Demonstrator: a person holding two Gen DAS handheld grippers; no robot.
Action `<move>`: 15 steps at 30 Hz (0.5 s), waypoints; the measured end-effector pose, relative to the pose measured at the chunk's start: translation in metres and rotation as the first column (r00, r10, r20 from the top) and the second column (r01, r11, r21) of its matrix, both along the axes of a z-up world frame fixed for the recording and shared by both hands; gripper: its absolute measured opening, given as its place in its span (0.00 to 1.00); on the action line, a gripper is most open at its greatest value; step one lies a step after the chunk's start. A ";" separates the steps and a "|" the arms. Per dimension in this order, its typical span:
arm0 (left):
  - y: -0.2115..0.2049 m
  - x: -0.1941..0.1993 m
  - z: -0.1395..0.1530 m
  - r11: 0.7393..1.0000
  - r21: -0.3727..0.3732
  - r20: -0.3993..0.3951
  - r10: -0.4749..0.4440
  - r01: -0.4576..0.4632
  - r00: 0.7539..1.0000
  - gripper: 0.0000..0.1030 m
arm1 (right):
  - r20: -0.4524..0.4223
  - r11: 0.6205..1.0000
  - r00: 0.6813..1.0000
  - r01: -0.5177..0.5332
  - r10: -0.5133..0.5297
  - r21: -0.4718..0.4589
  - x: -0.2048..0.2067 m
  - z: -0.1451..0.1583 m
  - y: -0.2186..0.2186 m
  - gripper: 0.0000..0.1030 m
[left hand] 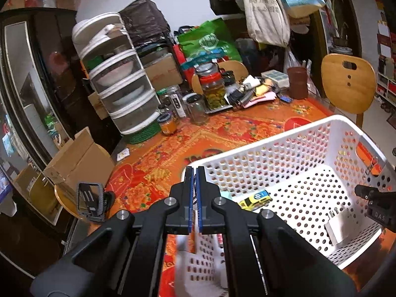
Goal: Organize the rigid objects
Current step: 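Carry the keys into the basket and open the left tool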
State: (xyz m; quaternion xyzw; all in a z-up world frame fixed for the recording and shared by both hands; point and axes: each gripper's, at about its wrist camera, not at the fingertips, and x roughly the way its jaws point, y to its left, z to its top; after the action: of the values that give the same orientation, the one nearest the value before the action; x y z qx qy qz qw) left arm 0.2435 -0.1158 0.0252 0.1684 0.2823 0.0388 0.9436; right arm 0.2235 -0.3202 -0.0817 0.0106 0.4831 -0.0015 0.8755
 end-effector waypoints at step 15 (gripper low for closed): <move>-0.018 0.028 -0.057 0.997 -0.051 -0.142 -0.066 0.059 0.988 0.88 | -0.003 1.000 1.000 -0.004 0.004 0.003 0.000 -0.001 0.003 0.28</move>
State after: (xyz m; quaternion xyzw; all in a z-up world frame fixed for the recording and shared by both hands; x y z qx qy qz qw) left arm 0.2712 -0.1336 -0.0323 0.1573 0.3450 -0.0096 0.9253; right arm 0.2237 -0.3173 -0.0828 0.0107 0.4844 0.0009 0.8748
